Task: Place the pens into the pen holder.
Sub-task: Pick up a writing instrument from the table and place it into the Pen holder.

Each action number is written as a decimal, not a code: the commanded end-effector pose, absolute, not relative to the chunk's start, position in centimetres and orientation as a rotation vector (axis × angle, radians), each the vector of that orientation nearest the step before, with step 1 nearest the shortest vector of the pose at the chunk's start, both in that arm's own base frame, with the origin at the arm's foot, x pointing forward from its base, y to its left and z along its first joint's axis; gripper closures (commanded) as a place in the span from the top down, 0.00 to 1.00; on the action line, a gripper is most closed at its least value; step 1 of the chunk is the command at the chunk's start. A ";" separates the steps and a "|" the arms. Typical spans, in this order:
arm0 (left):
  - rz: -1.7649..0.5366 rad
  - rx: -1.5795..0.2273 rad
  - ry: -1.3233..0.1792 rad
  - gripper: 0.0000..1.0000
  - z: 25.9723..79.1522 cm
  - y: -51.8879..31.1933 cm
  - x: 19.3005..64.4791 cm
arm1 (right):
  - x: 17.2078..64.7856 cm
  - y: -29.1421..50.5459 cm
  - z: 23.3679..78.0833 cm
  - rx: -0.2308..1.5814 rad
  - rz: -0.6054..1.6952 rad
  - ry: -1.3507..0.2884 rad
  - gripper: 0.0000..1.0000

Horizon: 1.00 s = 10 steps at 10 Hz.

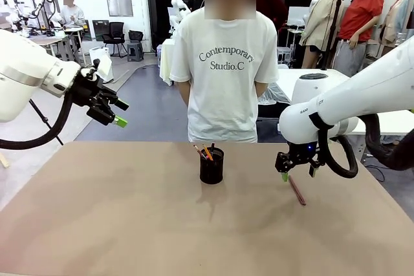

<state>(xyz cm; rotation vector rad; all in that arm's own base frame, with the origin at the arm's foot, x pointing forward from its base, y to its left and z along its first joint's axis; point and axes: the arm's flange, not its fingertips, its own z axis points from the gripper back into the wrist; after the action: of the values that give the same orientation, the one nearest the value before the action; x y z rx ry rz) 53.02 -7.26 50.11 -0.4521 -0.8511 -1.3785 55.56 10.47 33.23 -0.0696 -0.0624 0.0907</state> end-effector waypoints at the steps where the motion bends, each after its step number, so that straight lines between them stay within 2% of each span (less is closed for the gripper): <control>1: -1.368 -0.450 -0.851 1.00 50.3 -7.1 52.9 | 55.2 10.4 33.7 -0.071 0.087 -0.069 1.00; 10: -1.368 -0.450 -0.851 1.00 50.3 -7.1 52.9 | 58.0 10.9 31.9 -0.087 0.036 -0.071 1.00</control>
<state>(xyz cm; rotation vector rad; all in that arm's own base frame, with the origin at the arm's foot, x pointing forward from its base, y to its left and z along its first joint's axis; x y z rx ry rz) 53.02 -7.26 50.11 -0.4521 -0.8511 -1.3785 57.03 10.57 31.78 -0.0615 -0.0650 0.0738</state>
